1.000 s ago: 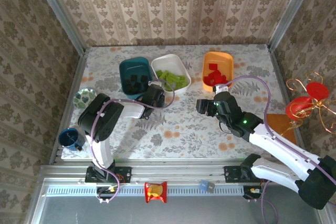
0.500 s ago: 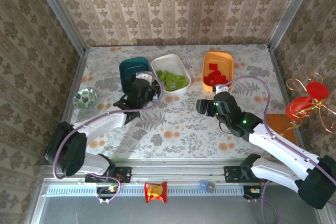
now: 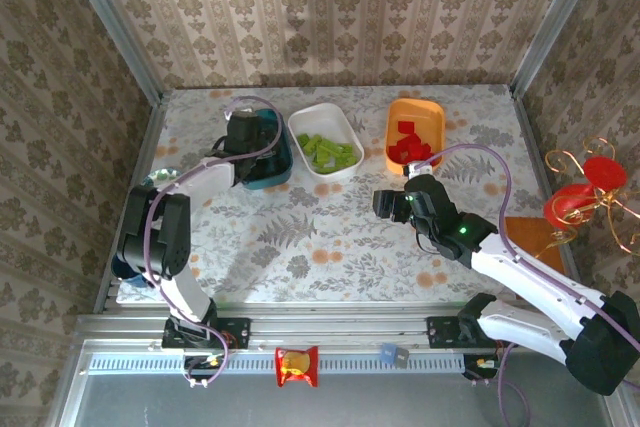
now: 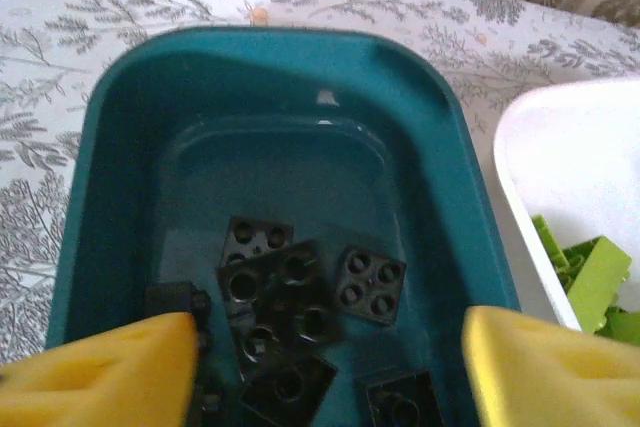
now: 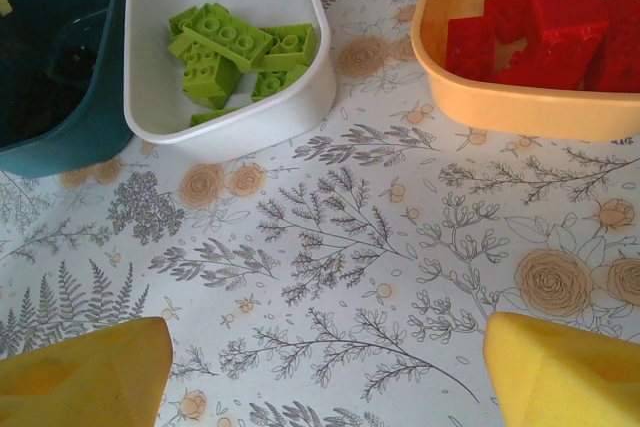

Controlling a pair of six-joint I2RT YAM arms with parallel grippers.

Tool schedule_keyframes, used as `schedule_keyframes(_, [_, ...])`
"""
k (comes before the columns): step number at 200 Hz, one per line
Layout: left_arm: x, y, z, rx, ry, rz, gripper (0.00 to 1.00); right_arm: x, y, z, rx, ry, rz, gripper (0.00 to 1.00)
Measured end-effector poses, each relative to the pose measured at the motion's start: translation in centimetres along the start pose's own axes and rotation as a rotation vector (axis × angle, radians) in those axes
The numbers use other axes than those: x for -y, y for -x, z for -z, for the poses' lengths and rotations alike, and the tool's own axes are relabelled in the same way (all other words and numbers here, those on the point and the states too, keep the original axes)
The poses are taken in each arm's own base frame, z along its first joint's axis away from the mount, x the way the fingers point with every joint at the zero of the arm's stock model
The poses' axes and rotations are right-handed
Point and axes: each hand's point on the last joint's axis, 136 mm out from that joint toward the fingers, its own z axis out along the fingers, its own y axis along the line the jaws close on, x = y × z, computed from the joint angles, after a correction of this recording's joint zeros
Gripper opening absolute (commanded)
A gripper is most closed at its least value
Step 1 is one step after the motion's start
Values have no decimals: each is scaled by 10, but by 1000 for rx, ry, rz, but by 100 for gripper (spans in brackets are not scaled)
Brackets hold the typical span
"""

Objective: Sort the legos into containers by color
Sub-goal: Place the lego in the container, then reset both arms

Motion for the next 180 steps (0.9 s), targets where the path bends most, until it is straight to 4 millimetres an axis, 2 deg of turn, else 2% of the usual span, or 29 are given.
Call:
schedule_keyframes(25, [8, 14, 16, 36, -36, 12, 100, 0, 1, 1, 4, 1, -1, 84])
schedule_keyframes(58, [18, 44, 72, 170, -111, 8, 100, 3, 7, 5, 38, -13, -5, 88])
schedule_keyframes(76, [29, 47, 99, 228, -143, -44, 100, 8, 13, 8, 76, -30, -8, 95])
schedule_keyframes(91, [37, 41, 110, 247, -173, -102, 100, 13, 18, 10, 103, -60, -4, 98])
schedule_keyframes(113, [36, 22, 104, 246, -180, -176, 100, 20, 23, 10, 130, -107, -1, 100])
schedule_keyframes(134, [18, -4, 87, 235, -141, -244, 100, 26, 29, 9, 170, -147, -16, 100])
schedule_keyframes(147, [-1, -17, 76, 233, -98, -267, 100, 30, 32, 9, 202, -162, -34, 100])
schedule_keyframes(159, [-29, -25, 67, 232, -34, -278, 100, 34, 32, 8, 226, -175, -42, 100])
schedule_keyframes(180, [-71, -26, 57, 236, 76, -277, 100, 45, 28, 8, 242, -208, -44, 100])
